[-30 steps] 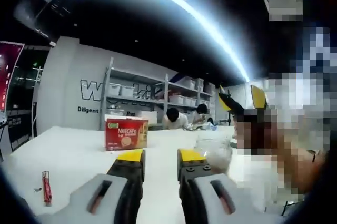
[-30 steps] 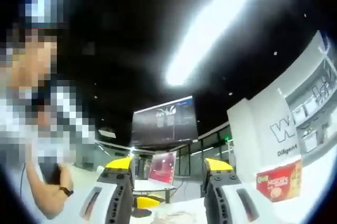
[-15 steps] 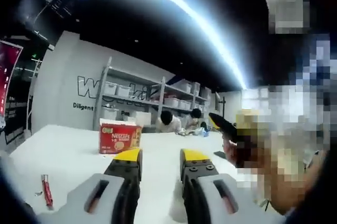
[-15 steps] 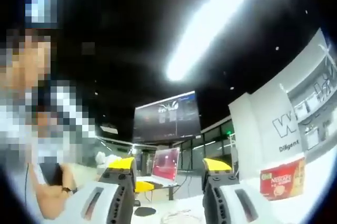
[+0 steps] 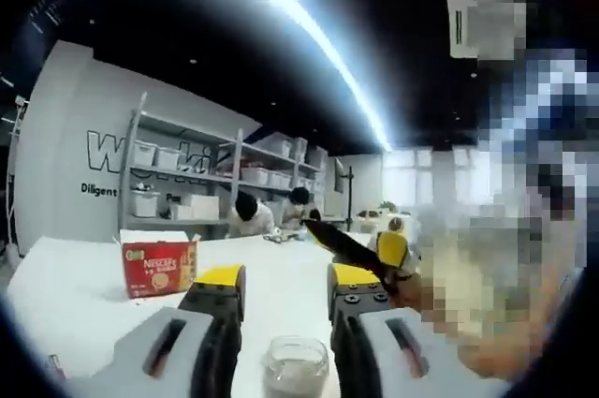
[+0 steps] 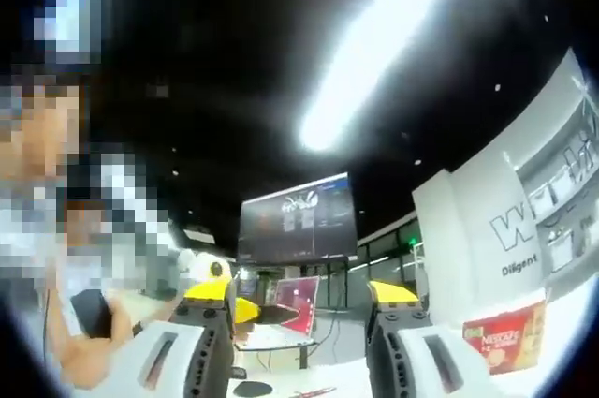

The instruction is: Tear open the coffee pouch, take out the coffee, and pour the coffee from the pouch into the cup

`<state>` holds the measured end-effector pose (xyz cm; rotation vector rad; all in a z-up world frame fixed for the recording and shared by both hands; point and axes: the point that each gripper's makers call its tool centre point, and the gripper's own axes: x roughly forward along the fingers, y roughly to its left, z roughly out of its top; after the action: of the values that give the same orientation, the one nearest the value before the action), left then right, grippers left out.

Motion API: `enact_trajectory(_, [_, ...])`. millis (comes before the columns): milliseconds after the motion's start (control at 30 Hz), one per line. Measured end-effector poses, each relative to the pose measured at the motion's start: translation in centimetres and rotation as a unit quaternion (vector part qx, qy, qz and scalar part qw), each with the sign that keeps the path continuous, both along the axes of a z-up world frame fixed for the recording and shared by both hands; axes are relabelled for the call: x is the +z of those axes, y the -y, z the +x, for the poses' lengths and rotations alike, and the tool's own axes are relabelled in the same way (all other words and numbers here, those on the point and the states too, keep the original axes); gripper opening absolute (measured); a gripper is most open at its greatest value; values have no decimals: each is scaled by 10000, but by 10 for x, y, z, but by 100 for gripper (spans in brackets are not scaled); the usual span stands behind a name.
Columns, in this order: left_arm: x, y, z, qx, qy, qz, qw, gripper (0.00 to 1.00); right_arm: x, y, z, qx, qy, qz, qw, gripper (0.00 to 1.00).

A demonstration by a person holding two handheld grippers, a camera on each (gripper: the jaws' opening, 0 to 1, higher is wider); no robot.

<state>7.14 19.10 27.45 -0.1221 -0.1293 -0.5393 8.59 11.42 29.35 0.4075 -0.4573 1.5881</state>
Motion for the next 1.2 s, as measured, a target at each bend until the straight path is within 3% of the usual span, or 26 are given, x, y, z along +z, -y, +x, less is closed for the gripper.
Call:
enact_trajectory(133, [-13, 9, -5, 84, 58, 27, 9999, 36, -14, 5, 17, -603, -97, -282, 9977, 53])
enact_trajectory(267, [-37, 7, -19, 292, 131, 258, 9992, 29, -30, 12, 7, -522, -116, -231, 9983, 52])
enact_trajectory(400, [-70, 13, -27, -120, -146, 436, 9989, 30, -36, 20, -4, -313, -261, 136, 9991, 49])
enact_trajectory(467, [-83, 12, -28, -115, -203, 712, 9972, 33, -48, 15, -4, -217, -355, -80, 9991, 50])
enact_trajectory(567, [-92, 11, -27, -144, -156, 825, 9964, 43, -61, 12, 3, -367, -374, -287, 9982, 50])
enact_trajectory(633, [-93, 5, -26, -70, -161, 756, 9970, 43, -67, 12, 4, -409, -398, -390, 9976, 50])
enact_trajectory(700, [-87, 6, -27, -166, -125, 431, 9989, 41, -70, 13, 7, -454, -460, -456, 9969, 50])
enact_trajectory(833, [-65, 0, -31, -239, 241, -159, 9993, 42, -68, 16, 9, -457, -516, -416, 9968, 50])
enact_trajectory(1200, [-70, -2, -25, -60, 99, -93, 9999, 42, -69, 12, 5, -390, -562, -425, 9968, 50])
